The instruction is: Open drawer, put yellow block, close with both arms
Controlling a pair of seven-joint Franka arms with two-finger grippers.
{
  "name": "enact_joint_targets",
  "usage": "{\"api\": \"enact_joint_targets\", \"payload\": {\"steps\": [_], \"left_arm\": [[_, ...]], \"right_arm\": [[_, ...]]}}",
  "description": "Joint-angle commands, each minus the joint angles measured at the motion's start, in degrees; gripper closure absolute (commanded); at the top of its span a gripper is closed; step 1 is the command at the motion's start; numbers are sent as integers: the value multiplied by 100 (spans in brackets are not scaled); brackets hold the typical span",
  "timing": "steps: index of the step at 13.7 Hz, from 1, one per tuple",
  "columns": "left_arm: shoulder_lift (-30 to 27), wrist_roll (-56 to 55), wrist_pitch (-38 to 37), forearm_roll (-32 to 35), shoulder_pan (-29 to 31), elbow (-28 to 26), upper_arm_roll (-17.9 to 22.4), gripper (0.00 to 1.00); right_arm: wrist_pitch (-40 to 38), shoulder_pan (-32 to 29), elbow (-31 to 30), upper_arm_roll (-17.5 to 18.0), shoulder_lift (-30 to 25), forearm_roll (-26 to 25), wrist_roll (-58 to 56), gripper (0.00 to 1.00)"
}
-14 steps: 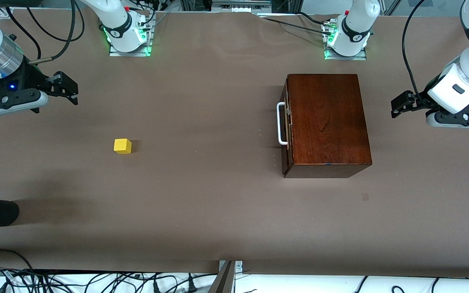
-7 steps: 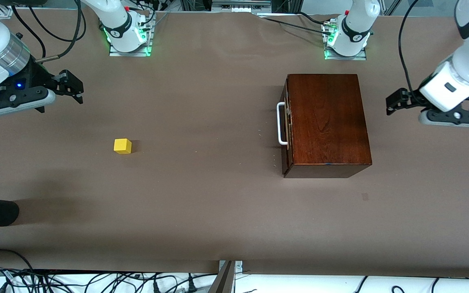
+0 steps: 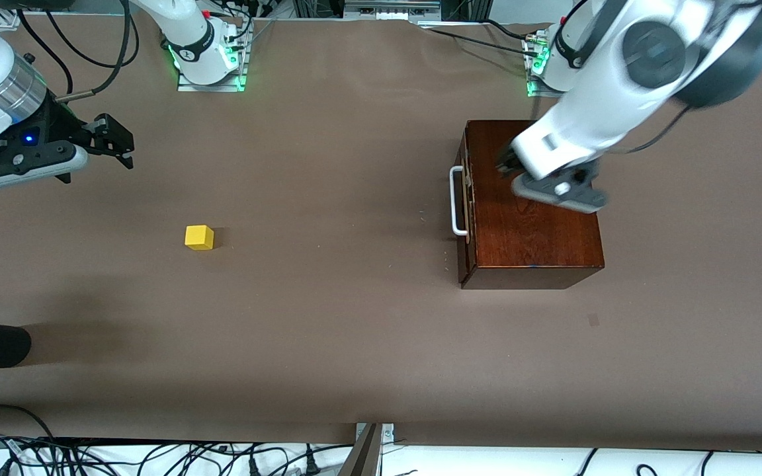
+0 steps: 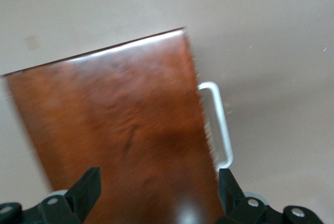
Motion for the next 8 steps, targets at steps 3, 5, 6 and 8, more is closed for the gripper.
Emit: {"api": "enact_joint_targets", "payload": {"steps": [3,5,6,8], "left_arm": [[1202,-1681,305,1124,-1355,658,5,0],[1465,-2166,368,1592,-1603,641,5,0],[1554,-2246,420,1620,-1613,623,14,0],[1607,-2255,500,1629,-1604,570,14,0]], "right_arm": [[-39,-4,86,6,-16,59,22,0],[-48,-4,86,15,-16,59,22,0],[-48,-4,86,15,-16,59,22,0],[-48,-4,86,15,-16,59,22,0]]}}
